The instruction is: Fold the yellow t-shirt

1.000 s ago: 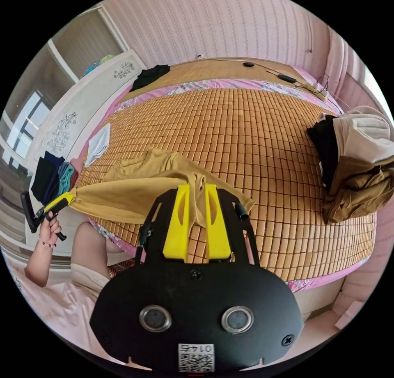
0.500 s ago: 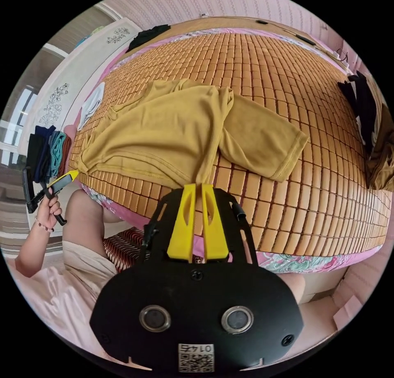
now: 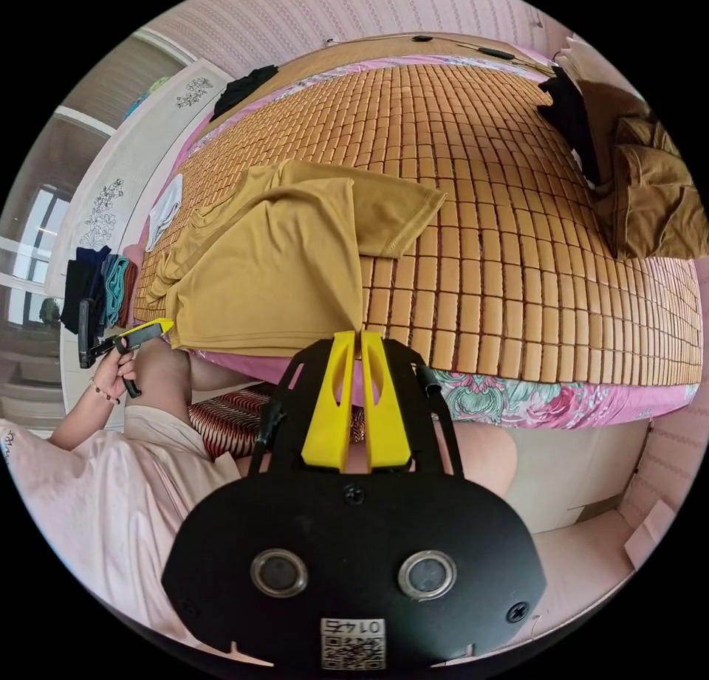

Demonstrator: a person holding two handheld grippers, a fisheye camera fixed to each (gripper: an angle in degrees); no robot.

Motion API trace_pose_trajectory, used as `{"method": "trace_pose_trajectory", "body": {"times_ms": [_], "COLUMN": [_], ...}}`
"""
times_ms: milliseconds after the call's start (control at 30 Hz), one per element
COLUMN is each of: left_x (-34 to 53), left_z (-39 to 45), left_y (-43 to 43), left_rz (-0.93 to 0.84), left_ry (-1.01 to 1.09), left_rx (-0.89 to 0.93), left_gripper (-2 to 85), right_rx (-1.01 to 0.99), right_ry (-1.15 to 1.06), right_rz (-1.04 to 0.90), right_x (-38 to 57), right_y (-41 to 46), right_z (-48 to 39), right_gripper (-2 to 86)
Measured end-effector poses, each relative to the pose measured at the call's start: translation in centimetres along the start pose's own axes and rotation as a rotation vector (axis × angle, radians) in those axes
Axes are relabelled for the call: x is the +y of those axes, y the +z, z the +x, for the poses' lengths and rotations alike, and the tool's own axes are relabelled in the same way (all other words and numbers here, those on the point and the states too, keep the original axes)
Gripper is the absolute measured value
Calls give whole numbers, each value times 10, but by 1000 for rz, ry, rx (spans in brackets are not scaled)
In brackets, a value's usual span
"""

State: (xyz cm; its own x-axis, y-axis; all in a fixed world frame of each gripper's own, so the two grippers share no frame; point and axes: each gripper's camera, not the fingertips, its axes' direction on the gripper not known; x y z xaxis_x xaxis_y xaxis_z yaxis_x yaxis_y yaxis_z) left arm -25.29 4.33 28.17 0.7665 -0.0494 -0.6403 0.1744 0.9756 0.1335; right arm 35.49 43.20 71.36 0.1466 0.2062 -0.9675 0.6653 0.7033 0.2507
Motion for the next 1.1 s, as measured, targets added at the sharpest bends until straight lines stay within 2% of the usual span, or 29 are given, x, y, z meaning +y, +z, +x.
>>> {"method": "trace_pose_trajectory", "body": {"times_ms": [67,167,300,433,567,667,800,967,1067,1100], "left_x": [2,6,-3,-8,-8,-1,19,56,90,106], "left_z": [4,12,25,29,22,11,11,7,-4,-5], "left_y": [-5,-14,-1,-4,-15,-21,-84,-165,-238,-277], "left_rz": [-18,-13,-124,-187,-217,-270,-126,-51,126,255], "left_ry": [10,52,78,61,23,-14,-4,68,116,167], "left_rx": [-24,-173,-158,-197,-146,-24,56,156,363,436], "left_gripper": [102,100,101,67,31,0,-9,-10,-10,-10], "right_rx": [5,23,70,43,38,77,71,-19,-137,-225], "right_ry": [-4,-22,-2,30,82,62,33,35,-13,-23], "right_rz": [-19,-33,9,14,-6,-80,-71,-37,10,66], "right_x": [4,11,23,33,36,38,54,86,109,119], "right_y": [0,-1,-9,-8,5,15,-2,-33,-62,-81], "right_z": [4,8,14,21,25,23,32,56,64,68], "right_gripper": [9,14,35,76,83,35,14,8,7,7]}}
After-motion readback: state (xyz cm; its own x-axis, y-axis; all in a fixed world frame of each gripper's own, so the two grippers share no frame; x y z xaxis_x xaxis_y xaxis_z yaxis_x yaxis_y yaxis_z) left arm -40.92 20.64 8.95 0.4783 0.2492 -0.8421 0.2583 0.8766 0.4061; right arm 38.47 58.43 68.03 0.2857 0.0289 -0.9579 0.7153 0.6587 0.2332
